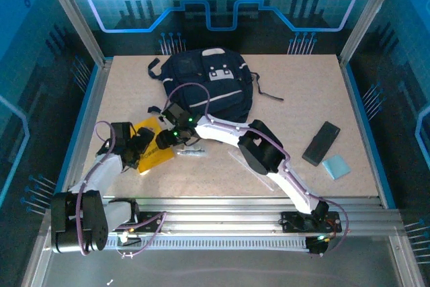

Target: Pack books, pencil case, and school supplies into a backpack

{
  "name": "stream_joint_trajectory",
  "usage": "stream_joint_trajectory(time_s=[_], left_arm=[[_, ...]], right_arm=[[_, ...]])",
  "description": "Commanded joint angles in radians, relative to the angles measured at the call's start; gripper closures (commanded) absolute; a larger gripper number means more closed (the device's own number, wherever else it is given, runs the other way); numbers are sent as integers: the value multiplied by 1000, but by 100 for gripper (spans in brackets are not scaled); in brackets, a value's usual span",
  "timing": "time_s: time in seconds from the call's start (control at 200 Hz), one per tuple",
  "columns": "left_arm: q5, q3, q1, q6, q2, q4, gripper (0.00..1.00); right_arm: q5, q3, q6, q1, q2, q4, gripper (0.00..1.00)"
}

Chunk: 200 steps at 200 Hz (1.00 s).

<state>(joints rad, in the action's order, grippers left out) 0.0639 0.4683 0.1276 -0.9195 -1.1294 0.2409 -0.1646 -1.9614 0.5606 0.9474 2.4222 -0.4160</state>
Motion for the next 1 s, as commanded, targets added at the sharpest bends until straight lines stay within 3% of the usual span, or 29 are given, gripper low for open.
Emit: stream_joint_trajectory(time_s=[0.0,0.22,0.595,0.825,0.996], left_arm=[[-33,-30,-8,-22,0,21,1],[-49,-16,-8,-11,5,39,1],[-50,1,-6,17,8,62,1],[-44,0,-6,18,5,57,1],[-47,-3,-6,19,5,57,1]], right_arm=[[-73,59,15,12,-90,68,40],[-201,30,61,3,-47,105,41],[-41,-43,35,14,25,-4,40],[-72,-94,36,28,73,-27,40],[-178,-68,52,38,22,39,46]])
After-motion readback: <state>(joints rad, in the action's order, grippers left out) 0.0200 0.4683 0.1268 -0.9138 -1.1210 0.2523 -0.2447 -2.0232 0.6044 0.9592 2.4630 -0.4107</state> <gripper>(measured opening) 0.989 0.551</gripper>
